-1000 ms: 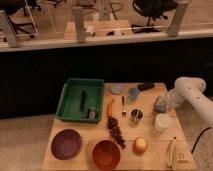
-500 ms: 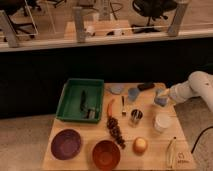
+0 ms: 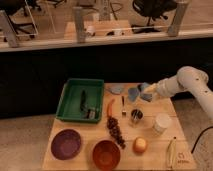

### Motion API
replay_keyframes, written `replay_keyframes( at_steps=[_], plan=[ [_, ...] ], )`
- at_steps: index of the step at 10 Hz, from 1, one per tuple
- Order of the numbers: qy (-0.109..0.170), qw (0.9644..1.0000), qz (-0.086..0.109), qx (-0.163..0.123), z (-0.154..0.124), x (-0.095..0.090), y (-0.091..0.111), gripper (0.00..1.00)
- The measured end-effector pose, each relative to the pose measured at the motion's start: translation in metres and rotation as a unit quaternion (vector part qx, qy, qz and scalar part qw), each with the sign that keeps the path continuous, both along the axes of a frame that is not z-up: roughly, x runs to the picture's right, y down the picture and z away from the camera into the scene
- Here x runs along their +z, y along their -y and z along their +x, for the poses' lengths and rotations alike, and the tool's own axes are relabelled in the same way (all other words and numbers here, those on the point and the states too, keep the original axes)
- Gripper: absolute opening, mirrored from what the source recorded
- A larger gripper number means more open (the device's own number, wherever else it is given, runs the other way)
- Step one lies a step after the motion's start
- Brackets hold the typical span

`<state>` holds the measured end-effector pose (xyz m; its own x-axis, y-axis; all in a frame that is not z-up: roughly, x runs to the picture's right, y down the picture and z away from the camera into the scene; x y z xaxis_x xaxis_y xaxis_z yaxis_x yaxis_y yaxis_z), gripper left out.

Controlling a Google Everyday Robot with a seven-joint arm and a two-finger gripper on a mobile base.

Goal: Wipe tray with sponge

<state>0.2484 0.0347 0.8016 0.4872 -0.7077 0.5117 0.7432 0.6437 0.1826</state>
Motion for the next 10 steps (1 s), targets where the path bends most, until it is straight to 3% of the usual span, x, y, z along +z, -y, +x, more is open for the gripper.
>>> replay_keyframes(
  at_steps=[2, 4, 6, 10],
  plan=[
    [0.035, 0.9991, 0.018, -0.018, -0.044, -0.010, 0.014, 0.00],
    [0.073, 0.9958, 0.038, -0.039, -0.084, -0.025, 0.029, 0.00],
    [0.095, 0.9929, 0.045, -0.057, -0.113, -0.033, 0.035, 0.00],
    [0.094, 0.9929, 0.045, -0.058, -0.112, -0.032, 0.034, 0.00]
  ],
)
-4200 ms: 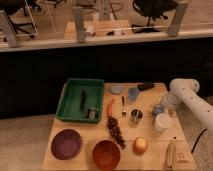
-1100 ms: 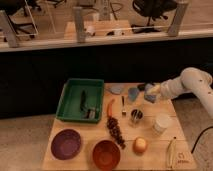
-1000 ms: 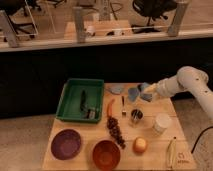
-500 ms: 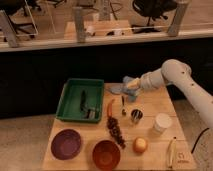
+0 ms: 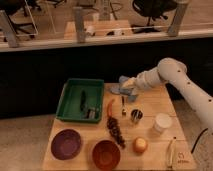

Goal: Wipe tray with sponge

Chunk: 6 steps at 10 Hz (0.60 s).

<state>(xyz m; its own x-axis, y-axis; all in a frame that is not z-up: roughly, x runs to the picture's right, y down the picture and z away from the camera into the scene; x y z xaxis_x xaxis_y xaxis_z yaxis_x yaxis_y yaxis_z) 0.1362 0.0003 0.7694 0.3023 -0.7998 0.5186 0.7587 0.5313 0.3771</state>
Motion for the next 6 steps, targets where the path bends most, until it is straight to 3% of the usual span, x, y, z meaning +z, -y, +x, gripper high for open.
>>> replay_keyframes(
  at_steps=[4, 6],
  plan=[
    [0.000, 1.0000, 0.000, 0.000, 0.000, 0.000, 0.000, 0.00],
    [0.007, 0.9997, 0.007, -0.023, -0.012, -0.003, -0.001, 0.00]
  ],
)
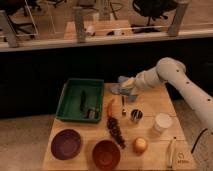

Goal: Wipe tray with sponge

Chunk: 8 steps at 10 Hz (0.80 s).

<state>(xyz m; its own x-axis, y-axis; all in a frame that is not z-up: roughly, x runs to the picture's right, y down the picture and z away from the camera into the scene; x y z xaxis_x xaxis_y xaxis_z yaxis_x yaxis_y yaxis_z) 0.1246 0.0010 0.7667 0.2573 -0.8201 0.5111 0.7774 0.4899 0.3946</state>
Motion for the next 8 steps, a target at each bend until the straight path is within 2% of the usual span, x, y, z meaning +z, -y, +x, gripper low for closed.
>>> replay_keyframes(
  at_steps=[2, 4, 6, 8],
  plan=[
    [0.009, 0.9993, 0.010, -0.035, -0.030, -0.002, -0.001, 0.00],
    [0.014, 0.9962, 0.024, -0.083, -0.082, -0.004, -0.002, 0.00],
    [0.013, 0.9907, 0.038, -0.129, -0.131, -0.004, -0.006, 0.00],
    [0.006, 0.9829, 0.054, -0.176, -0.176, -0.004, -0.009, 0.00]
  ],
)
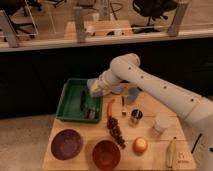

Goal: Wipe tray with sponge

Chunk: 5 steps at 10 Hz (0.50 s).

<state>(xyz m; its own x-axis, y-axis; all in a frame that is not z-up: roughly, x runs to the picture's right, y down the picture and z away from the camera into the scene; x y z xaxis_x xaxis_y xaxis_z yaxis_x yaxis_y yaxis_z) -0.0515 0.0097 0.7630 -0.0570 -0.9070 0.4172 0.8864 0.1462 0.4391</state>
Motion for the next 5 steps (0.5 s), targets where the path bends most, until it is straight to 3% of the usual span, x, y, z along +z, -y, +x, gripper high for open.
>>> replay_keyframes(
  at_steps=[2, 5],
  plan=[
    [-0.016, 0.9987, 0.017, -0.044, -0.040, 0.005, -0.001, 0.00],
    [-0.033, 0.9979, 0.017, -0.053, -0.051, 0.015, 0.000, 0.00]
  ],
)
